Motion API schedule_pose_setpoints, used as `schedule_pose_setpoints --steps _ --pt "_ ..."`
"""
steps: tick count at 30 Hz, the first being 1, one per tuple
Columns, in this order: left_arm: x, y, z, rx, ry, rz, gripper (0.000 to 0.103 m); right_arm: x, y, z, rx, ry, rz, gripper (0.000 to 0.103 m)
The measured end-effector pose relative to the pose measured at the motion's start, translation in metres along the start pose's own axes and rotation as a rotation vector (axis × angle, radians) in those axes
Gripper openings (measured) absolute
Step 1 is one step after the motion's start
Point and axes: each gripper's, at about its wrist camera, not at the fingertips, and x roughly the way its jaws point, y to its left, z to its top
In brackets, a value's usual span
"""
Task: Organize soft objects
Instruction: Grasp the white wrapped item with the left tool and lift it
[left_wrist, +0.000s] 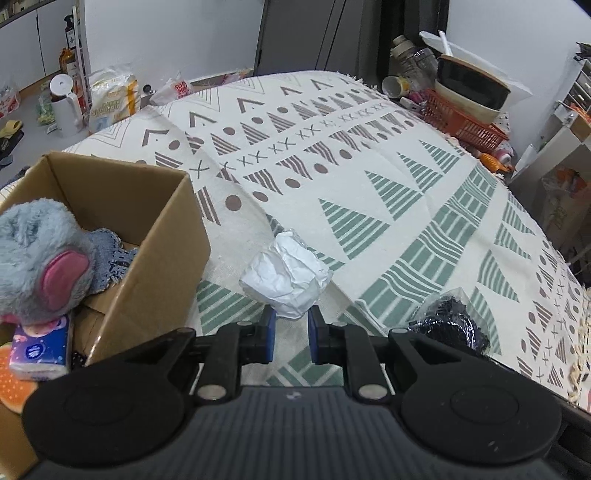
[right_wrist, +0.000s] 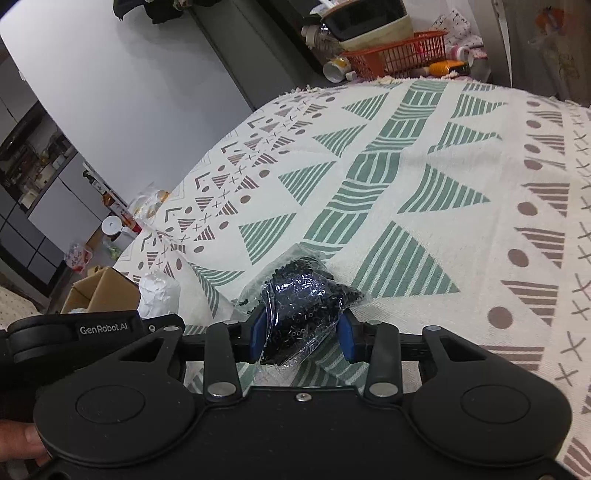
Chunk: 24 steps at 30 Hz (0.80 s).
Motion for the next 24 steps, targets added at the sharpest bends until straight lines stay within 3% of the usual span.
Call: schedule_pose_setpoints --steps 12,24 --pt "-0.041 -0.006 -0.008 0.018 -0.042 -0.012 0.017 -0.034 0.006 0.008 0.013 -0.061 0.008 0.038" --pt "-0.081 0.008 -0.002 0.014 -0.073 -0.054 0.017 -0.067 0.035 0.014 -0.024 -0.195 0.078 0.038"
